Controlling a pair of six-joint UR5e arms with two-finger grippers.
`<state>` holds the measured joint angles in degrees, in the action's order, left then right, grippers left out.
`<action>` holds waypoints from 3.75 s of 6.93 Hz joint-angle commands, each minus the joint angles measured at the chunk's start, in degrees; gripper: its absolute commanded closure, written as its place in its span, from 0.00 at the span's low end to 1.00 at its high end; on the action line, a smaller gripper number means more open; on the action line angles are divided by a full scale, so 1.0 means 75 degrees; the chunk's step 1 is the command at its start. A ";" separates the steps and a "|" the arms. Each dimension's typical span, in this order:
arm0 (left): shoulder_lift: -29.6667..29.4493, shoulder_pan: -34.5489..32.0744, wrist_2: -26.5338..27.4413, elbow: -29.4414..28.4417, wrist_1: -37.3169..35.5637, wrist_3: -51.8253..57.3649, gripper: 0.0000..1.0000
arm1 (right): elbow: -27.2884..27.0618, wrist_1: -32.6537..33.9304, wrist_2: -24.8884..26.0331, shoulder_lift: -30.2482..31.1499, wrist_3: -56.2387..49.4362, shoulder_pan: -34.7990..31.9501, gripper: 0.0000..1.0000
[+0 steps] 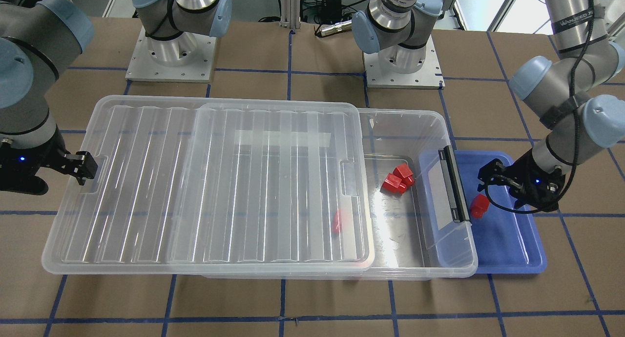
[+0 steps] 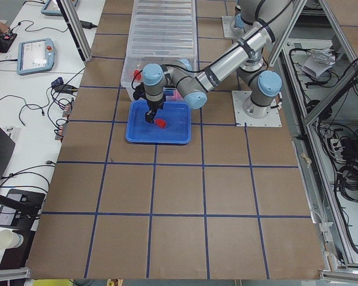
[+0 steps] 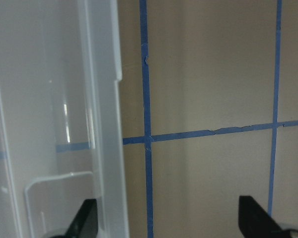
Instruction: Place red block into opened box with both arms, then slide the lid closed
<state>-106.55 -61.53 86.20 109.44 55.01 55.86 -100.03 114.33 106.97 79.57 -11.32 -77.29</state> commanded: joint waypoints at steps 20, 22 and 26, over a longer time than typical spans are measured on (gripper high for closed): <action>0.0308 -0.3316 -0.0056 -0.1282 0.2310 -0.7849 1.00 | 0.2017 -0.3385 -0.2438 0.0993 0.1018 -0.1389 0.00; -0.0053 -0.3304 -0.0068 -0.0813 0.1097 -0.7765 1.00 | 0.2017 -0.3373 -0.2426 0.0981 0.0994 -0.1389 0.00; -0.0500 -0.3339 -0.0033 -0.0672 0.0555 -0.7718 1.00 | 0.2122 -0.3431 -0.2299 0.0899 0.0865 -0.1331 0.00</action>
<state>-109.43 -86.54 85.88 103.80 61.05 -2.20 -84.44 88.82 89.02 86.38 -4.76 -87.42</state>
